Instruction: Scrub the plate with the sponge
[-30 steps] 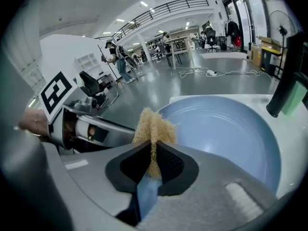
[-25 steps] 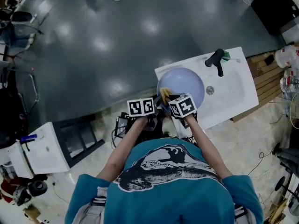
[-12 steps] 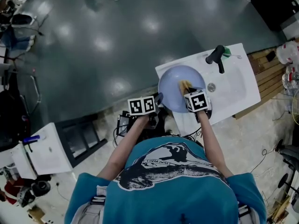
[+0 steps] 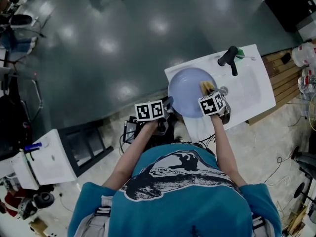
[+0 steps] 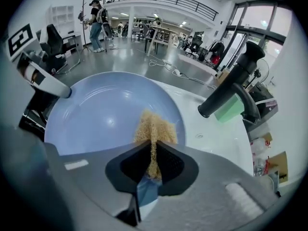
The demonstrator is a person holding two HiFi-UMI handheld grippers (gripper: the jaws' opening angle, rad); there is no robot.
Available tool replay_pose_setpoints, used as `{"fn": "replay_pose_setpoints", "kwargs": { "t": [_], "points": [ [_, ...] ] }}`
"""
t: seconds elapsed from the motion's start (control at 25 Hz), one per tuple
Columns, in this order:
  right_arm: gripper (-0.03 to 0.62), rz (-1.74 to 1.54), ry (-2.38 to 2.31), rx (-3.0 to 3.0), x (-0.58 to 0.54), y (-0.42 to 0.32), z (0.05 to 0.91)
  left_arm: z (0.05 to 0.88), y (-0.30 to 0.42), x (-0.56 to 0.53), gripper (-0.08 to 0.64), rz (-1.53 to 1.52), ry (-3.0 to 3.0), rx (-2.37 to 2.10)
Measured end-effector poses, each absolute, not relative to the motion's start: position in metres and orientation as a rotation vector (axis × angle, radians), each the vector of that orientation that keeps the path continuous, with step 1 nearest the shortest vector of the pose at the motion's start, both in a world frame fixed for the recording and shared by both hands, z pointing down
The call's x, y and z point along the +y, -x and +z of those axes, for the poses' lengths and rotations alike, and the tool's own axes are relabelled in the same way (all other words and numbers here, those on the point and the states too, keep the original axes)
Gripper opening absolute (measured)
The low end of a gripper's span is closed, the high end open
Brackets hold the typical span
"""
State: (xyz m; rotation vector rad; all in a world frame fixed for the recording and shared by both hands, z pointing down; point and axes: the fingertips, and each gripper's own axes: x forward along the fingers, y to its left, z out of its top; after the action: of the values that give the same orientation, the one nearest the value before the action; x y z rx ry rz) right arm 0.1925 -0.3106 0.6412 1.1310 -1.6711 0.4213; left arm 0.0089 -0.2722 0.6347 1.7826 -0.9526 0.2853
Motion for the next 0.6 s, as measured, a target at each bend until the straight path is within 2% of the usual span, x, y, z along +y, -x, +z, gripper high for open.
{"fn": "replay_pose_setpoints", "kwargs": {
  "t": [0.16, 0.36, 0.6],
  "points": [
    [0.031, 0.564, -1.17, -1.783, -0.301, -0.181, 0.632, 0.636, -0.009, -0.271, 0.078, 0.285, -1.765, -0.956],
    [0.032, 0.857, -1.054, -2.031, -0.272, -0.117, 0.615, 0.639, -0.007, -0.27, 0.074, 0.278, -1.749, -0.966],
    [0.032, 0.902, -0.753, -2.09, -0.23, -0.056, 0.622, 0.64, -0.007, -0.271, 0.071, 0.257, -1.73, -0.98]
  ]
}}
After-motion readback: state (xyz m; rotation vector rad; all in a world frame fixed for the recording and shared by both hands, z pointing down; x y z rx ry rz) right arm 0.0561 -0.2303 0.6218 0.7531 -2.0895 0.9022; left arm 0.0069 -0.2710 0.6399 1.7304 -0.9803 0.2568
